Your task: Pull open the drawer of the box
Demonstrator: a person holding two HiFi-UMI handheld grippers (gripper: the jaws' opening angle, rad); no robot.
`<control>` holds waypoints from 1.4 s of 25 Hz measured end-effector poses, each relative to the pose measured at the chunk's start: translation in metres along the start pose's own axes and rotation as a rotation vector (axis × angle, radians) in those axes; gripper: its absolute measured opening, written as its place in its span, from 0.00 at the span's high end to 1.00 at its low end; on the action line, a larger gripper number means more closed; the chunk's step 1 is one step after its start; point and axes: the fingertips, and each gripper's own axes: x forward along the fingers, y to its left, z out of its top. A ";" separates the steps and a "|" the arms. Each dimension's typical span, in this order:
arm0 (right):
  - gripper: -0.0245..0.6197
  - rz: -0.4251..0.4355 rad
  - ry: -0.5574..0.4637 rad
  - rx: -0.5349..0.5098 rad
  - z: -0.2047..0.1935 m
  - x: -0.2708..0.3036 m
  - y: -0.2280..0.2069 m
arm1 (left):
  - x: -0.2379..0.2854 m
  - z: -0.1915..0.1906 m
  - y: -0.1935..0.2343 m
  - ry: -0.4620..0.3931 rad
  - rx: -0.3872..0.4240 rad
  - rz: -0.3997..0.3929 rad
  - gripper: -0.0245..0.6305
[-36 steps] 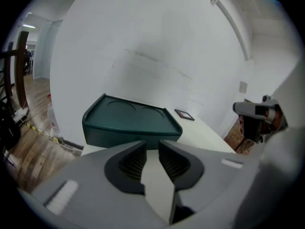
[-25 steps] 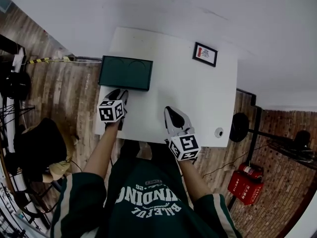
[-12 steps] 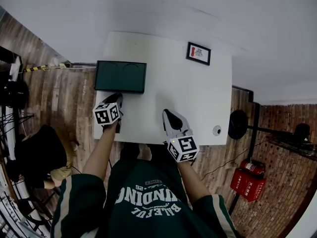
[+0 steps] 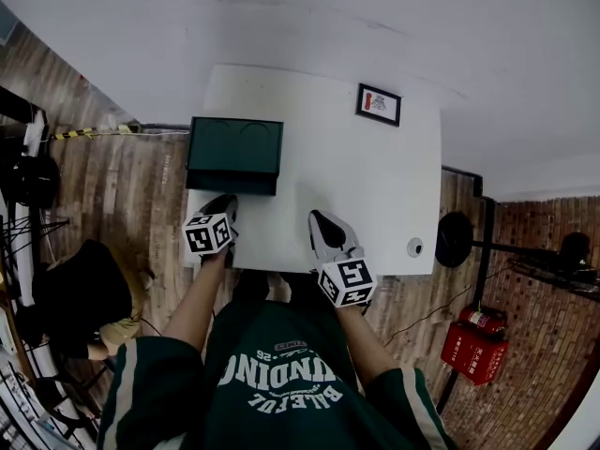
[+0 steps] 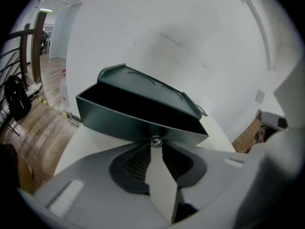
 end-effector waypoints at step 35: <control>0.96 -0.048 -0.040 0.002 0.003 -0.016 0.010 | -0.047 -0.070 -0.015 0.085 0.074 -0.059 0.76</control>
